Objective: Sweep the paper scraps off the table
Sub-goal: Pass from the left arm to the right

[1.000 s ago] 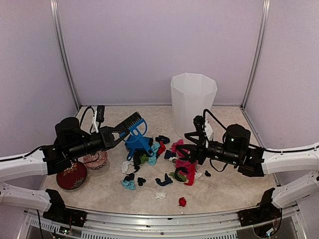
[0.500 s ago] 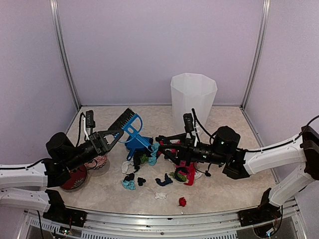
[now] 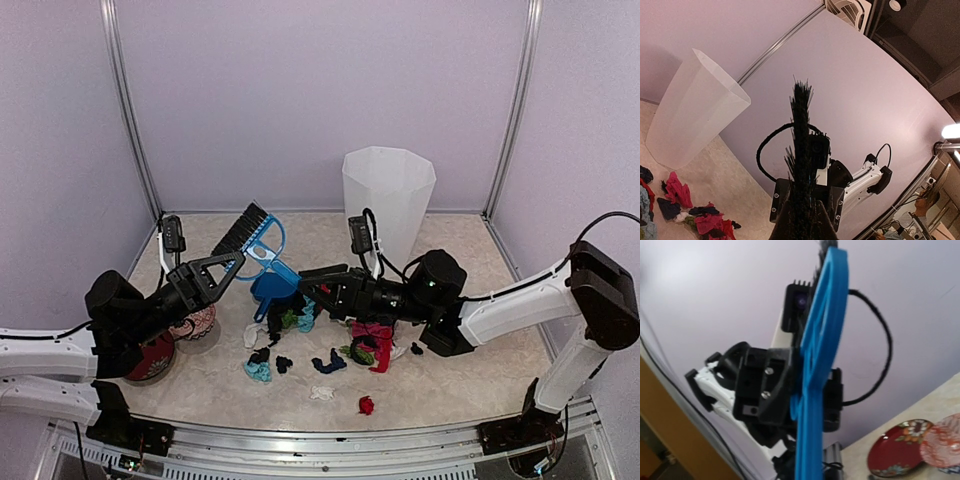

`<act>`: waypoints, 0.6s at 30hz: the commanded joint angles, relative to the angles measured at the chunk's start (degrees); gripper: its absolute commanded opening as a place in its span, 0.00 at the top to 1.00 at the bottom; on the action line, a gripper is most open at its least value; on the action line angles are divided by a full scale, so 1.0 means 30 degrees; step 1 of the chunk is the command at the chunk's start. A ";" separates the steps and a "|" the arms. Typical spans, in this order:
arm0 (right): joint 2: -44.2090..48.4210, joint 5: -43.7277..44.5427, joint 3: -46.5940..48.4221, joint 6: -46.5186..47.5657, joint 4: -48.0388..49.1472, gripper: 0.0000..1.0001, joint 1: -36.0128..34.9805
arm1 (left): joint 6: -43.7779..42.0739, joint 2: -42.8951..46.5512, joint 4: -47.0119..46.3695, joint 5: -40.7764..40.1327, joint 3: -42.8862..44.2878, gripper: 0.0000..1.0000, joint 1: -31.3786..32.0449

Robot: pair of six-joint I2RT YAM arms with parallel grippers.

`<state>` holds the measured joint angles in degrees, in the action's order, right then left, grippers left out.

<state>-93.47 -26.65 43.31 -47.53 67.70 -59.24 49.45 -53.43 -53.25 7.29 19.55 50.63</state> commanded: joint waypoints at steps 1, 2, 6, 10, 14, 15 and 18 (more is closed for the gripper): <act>-0.0629 -0.1181 0.0816 -0.1529 0.1995 0.48 -0.0290 | -0.0535 -0.0175 -0.0937 0.0373 0.0367 1.00 0.0173; -0.0681 -0.1170 0.0826 -0.1589 0.2076 0.49 -0.0291 | -0.0545 -0.0200 -0.0976 0.0407 0.0393 1.00 0.0174; -0.0747 -0.1051 0.0767 -0.1705 0.2273 0.63 -0.0299 | -0.0563 -0.0229 -0.1086 0.0427 0.0397 1.00 0.0202; -0.0847 -0.1180 0.0836 -0.1834 0.2173 0.79 -0.0306 | -0.0593 -0.0266 -0.1165 0.0377 0.0392 1.00 0.0232; -0.0868 -0.1147 0.0867 -0.1893 0.2175 0.98 -0.0303 | -0.0609 -0.0409 -0.1277 0.0511 0.0452 1.00 0.0305; -0.0839 -0.1089 0.0817 -0.1887 0.2187 1.00 -0.0300 | -0.0620 -0.0438 -0.1261 0.0532 0.0470 1.00 0.0318; -0.0631 -0.0892 0.0609 -0.1884 0.2132 1.00 -0.0321 | -0.0581 -0.0497 -0.1193 0.0507 0.0513 1.00 0.0391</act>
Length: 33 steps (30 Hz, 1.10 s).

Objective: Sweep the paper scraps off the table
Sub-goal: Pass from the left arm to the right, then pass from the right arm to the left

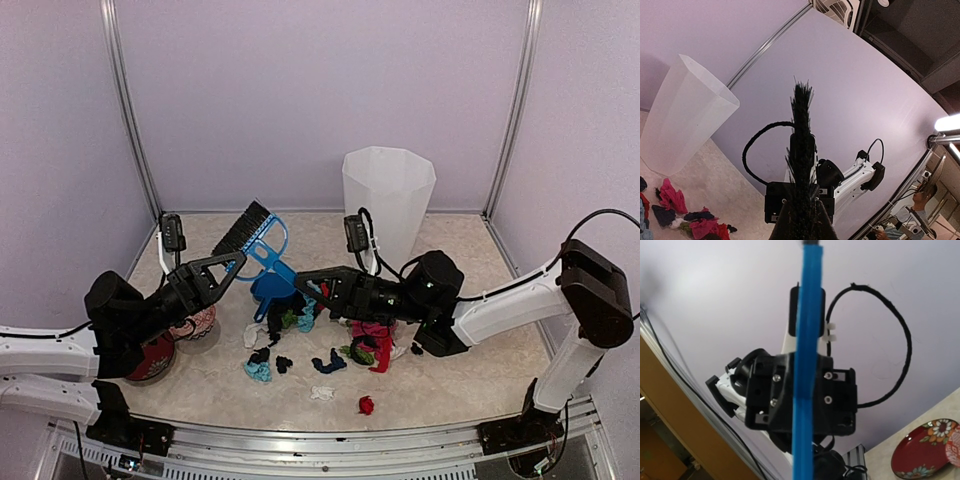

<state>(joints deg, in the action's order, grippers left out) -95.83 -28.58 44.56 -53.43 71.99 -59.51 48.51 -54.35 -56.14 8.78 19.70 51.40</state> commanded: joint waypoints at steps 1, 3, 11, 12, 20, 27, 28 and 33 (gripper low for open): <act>0.0256 -0.0083 0.0051 0.0125 0.0713 1.00 -0.0222 | -0.0263 -0.0194 -0.0178 0.0016 0.0489 1.00 0.0144; 0.0560 0.0120 -0.0195 0.0227 0.0638 1.00 -0.0212 | -0.0303 -0.0154 0.0152 -0.0119 0.0521 0.82 0.0153; 0.2694 0.0311 -0.0796 0.2421 -0.3280 1.00 -0.0034 | -0.2229 0.1064 0.3759 -0.1121 0.0724 0.11 0.0153; 0.2957 0.0171 -0.0795 0.2790 -0.4150 1.00 0.0072 | -0.2628 0.1372 0.4732 -0.1203 0.0855 0.08 0.0124; 0.5935 -0.0570 -0.1132 0.5810 -1.1212 1.00 0.0987 | -0.4912 0.3032 1.1256 0.0520 0.2813 0.01 -0.1122; 0.7249 -0.3125 -0.0429 0.8658 -1.6976 1.00 0.1590 | -0.5660 0.2632 1.4711 0.4714 0.3978 0.01 -0.3186; 0.7298 -0.3514 -0.0166 0.8884 -1.7683 1.00 0.1606 | -0.5778 0.2455 1.4877 0.5453 0.4045 0.01 -0.3399; 0.6794 -0.5405 0.1702 1.0976 -2.1606 1.00 0.1710 | -0.6566 0.0997 1.5750 0.9108 0.4858 0.01 -0.3474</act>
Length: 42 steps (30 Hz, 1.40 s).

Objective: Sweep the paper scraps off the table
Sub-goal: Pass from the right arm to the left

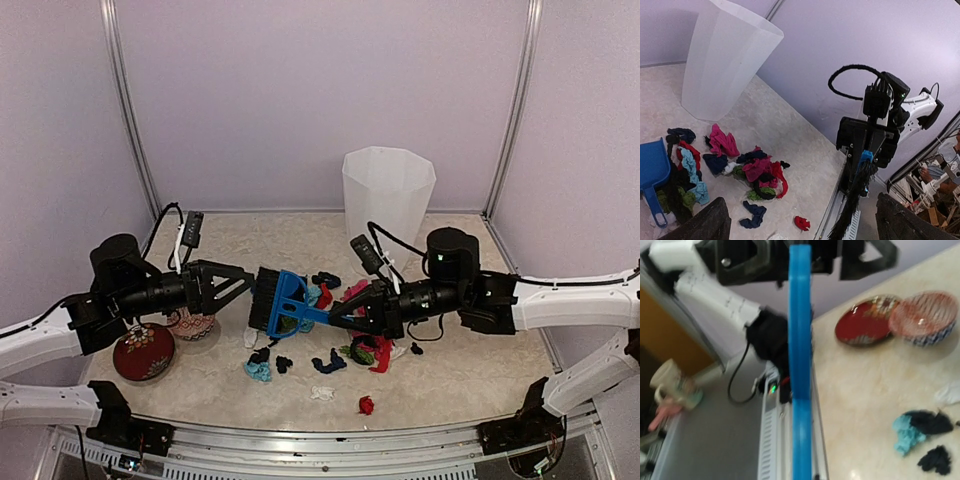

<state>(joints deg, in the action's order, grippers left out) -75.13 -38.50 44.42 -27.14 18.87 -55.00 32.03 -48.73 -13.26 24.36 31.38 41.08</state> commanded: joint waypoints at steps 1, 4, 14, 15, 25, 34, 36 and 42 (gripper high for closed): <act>-0.0310 -0.2506 0.2144 0.2507 -0.4860 1.00 0.0266 | -0.1208 -0.1157 0.1709 0.4721 0.1172 0.01 0.0113; -0.0641 -0.3758 0.2997 0.3066 -0.5814 1.00 0.0342 | -0.1796 -0.1853 0.2368 0.5432 0.1491 0.01 0.0817; -0.2478 -0.5647 0.4811 0.2955 -0.6949 1.00 0.0552 | -0.2341 -0.2132 0.2359 0.5762 0.1612 0.03 0.2186; -0.2580 -0.5853 0.4820 0.2674 -0.6492 1.00 0.0553 | -0.2362 -0.2178 0.2341 0.5781 0.1612 0.04 0.2211; -0.3344 -0.6401 0.4895 0.1736 -0.5641 1.00 0.0624 | -0.2726 -0.2836 0.2397 0.6071 0.1524 0.24 0.2449; -0.3504 -0.6668 0.5252 0.1901 -0.6284 1.00 0.0713 | -0.2870 -0.2931 0.2456 0.5957 0.1524 0.71 0.2478; -0.3519 -0.6714 0.5303 0.1886 -0.6394 1.00 0.0706 | -0.2860 -0.2917 0.2412 0.5932 0.1524 0.82 0.2479; -0.3410 -0.6605 0.5134 0.1825 -0.6384 1.00 0.0700 | -0.2796 -0.2917 0.2268 0.5753 0.1522 1.00 0.2479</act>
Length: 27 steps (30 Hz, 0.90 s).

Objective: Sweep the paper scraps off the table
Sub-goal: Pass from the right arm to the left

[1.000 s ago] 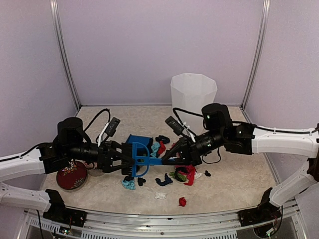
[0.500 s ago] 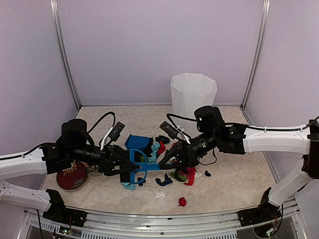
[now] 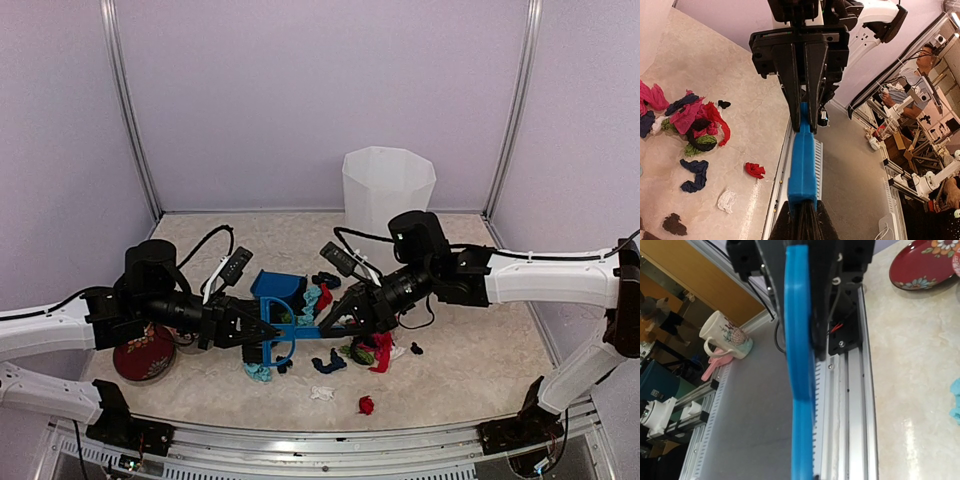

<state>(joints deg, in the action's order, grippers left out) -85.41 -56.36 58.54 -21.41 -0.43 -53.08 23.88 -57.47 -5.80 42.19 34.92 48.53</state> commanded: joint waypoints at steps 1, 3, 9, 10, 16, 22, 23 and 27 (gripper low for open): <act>0.0035 -0.0636 0.0395 -0.0113 0.0032 1.00 0.0057 | -0.0071 -0.0028 -0.0228 -0.0228 0.0343 1.00 -0.0006; 0.0091 -0.0386 0.0365 -0.0126 0.0084 1.00 0.0064 | -0.0028 -0.0054 -0.0311 -0.0311 0.0372 1.00 -0.0006; 0.0881 0.1659 -0.0057 -0.0241 0.0647 0.58 0.0193 | 0.0306 -0.0079 -0.0971 -0.0897 0.0173 1.00 -0.0006; 0.1121 0.2041 -0.0277 -0.0440 0.0989 0.53 0.0235 | 0.0497 0.0007 -0.1344 -0.0960 0.0040 1.00 -0.0006; 0.2590 0.4211 -0.3208 -0.3552 0.5634 0.29 0.0381 | 0.1876 0.0875 -0.4092 -0.2103 -0.1360 1.00 0.0023; 0.2342 0.4779 -0.5343 -0.7218 1.2176 0.28 0.0395 | 0.2829 0.1086 -0.6548 -0.3021 -0.2540 1.00 0.0230; 0.2227 0.4947 -0.5435 -0.7468 1.2640 0.29 0.0381 | 0.2995 0.1045 -0.7065 -0.3416 -0.2694 1.00 0.0317; 0.1722 0.5369 -0.5777 -0.8092 1.4620 0.31 0.0333 | 0.3661 0.0434 -0.9441 -0.3920 -0.3303 1.00 0.0588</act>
<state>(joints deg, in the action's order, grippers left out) -79.00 -42.44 42.15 -40.73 31.00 -52.31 32.27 -54.92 -24.05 33.28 26.50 49.41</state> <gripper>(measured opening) 0.695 0.041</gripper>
